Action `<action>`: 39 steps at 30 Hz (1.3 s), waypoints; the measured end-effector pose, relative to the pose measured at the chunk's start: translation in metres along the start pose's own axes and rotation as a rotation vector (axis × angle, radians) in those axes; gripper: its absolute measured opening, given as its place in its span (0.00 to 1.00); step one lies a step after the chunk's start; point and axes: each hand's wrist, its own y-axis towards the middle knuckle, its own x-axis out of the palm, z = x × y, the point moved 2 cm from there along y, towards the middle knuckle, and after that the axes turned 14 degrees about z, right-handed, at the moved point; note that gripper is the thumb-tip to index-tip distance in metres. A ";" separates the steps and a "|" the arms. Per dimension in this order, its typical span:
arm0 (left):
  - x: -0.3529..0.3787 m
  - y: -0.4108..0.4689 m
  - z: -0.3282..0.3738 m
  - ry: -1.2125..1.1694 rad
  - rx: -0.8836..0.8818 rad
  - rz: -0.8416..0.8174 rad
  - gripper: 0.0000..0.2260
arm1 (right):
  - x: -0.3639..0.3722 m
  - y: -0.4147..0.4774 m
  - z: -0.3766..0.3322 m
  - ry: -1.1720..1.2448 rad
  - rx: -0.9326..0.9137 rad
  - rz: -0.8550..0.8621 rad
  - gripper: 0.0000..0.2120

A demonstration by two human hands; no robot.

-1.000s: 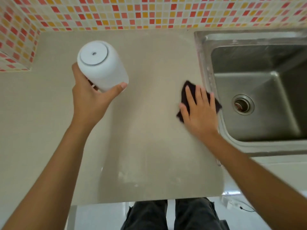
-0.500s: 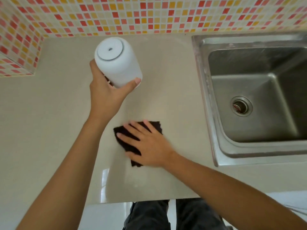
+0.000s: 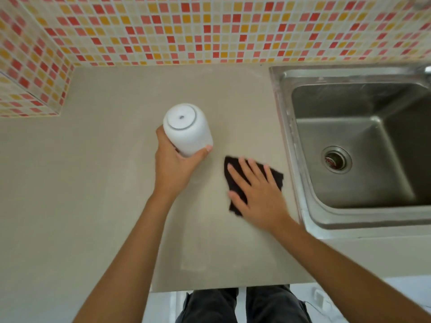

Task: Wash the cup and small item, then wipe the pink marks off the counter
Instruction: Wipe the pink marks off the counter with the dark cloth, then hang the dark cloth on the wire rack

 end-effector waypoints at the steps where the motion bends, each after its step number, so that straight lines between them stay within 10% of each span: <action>1: 0.007 -0.002 -0.003 -0.002 -0.012 -0.016 0.41 | -0.005 -0.020 -0.003 0.001 -0.014 -0.033 0.28; 17: 0.037 -0.014 -0.022 0.021 0.013 -0.156 0.42 | -0.004 0.009 0.030 0.074 0.073 -0.024 0.27; 22: 0.025 -0.086 -0.019 0.131 -0.020 0.091 0.19 | -0.031 0.004 0.052 0.409 0.363 0.268 0.17; 28: 0.081 -0.094 0.012 0.234 0.422 -0.294 0.08 | -0.046 -0.003 0.088 0.166 0.506 0.188 0.16; 39: 0.132 -0.051 0.026 0.819 0.386 -0.448 0.08 | -0.054 0.003 0.085 -0.029 0.355 0.067 0.11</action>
